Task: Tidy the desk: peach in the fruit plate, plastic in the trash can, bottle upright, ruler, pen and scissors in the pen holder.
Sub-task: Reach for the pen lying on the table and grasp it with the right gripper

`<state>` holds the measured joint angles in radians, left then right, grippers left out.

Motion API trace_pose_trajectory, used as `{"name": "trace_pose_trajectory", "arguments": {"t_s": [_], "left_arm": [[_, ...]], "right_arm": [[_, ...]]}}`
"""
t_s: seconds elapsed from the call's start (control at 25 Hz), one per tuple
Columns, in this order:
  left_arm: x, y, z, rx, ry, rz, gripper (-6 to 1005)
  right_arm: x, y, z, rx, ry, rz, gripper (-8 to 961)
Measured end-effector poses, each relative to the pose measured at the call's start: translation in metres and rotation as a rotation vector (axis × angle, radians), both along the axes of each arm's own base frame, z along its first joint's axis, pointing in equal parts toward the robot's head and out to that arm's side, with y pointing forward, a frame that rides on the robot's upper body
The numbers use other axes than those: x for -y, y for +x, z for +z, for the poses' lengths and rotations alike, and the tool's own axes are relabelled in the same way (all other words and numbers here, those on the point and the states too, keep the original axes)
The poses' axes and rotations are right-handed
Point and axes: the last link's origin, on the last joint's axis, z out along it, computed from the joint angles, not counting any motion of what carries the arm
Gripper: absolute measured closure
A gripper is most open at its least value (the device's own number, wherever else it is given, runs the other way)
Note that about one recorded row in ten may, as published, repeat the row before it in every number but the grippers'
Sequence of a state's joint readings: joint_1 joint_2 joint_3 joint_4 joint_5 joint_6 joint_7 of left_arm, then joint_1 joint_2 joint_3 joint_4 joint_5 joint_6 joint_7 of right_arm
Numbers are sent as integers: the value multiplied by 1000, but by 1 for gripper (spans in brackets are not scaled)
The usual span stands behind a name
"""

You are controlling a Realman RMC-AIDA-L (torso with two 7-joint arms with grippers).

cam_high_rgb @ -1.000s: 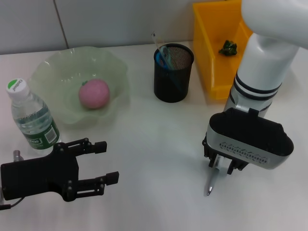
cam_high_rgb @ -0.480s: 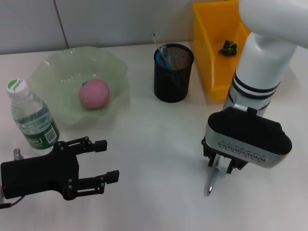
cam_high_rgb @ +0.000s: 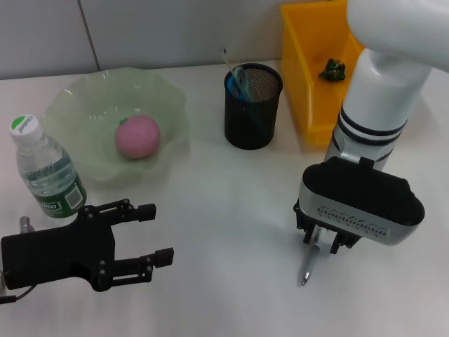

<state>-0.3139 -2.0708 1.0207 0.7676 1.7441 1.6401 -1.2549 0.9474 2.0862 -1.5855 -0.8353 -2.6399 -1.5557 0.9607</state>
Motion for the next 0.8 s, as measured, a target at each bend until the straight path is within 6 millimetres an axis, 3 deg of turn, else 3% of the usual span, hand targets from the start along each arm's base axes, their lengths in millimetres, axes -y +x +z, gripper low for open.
{"name": "trace_pose_trajectory", "arguments": {"t_s": [0.8], "left_arm": [[-2, 1, 2, -3, 8, -8, 215]], "right_arm": [[-1, -1, -3, -8, -6, 2, 599]]}}
